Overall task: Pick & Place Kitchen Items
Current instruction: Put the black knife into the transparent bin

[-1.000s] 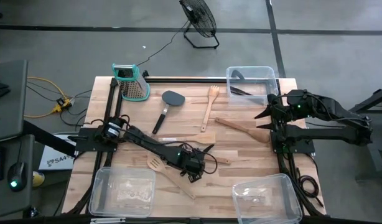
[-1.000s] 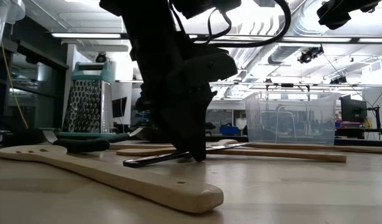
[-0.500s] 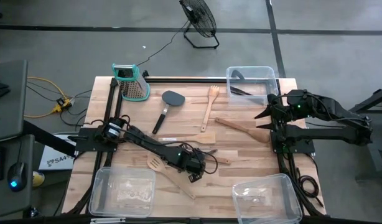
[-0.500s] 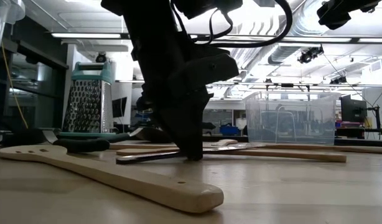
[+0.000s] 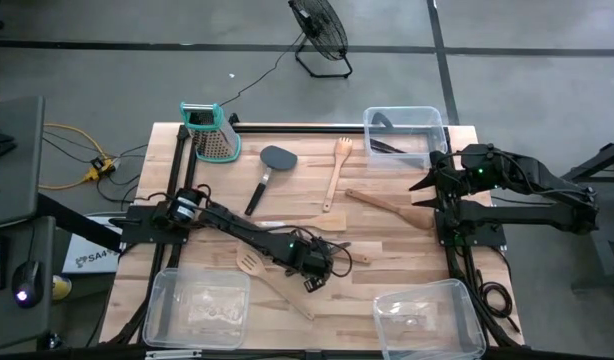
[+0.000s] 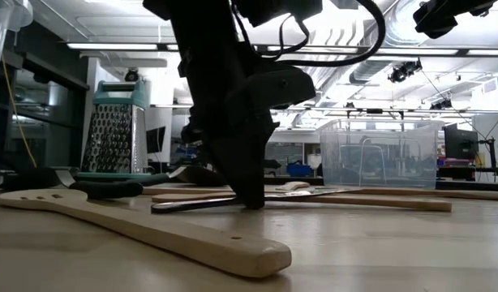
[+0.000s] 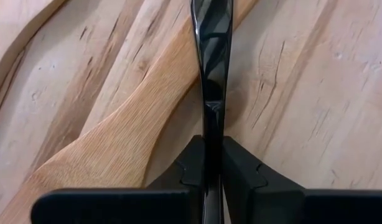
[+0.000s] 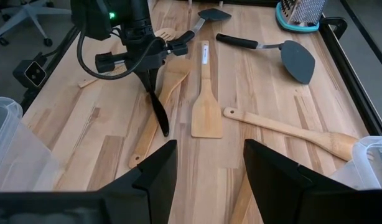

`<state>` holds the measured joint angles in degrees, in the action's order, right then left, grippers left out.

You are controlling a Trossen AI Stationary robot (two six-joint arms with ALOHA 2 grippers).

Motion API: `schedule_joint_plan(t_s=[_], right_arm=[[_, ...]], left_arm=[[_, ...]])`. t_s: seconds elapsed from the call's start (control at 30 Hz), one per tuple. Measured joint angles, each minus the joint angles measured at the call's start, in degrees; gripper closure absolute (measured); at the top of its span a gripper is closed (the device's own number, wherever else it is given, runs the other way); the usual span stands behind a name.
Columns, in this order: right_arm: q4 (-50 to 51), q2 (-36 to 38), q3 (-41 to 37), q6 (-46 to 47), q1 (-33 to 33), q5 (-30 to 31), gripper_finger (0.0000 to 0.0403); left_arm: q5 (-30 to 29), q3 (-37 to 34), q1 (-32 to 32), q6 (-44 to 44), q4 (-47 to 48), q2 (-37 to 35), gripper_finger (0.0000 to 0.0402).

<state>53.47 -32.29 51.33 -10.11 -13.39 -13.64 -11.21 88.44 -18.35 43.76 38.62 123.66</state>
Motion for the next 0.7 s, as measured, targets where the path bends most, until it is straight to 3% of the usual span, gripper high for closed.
schedule_joint_plan(t_s=[0.4, 0.7], right_arm=[[0.0, 0.0, 0.0, 0.0, 0.0, 0.0, 0.0227], [0.0, 0.0, 0.0, 0.0, 0.0, 0.0, 0.0227]], left_arm=[[0.2, 8.7, 0.0, -2.0, 9.7, 0.6, 0.0377], [-3.5, 16.5, 1.8, -3.6, 17.0, 0.5, 0.0377]])
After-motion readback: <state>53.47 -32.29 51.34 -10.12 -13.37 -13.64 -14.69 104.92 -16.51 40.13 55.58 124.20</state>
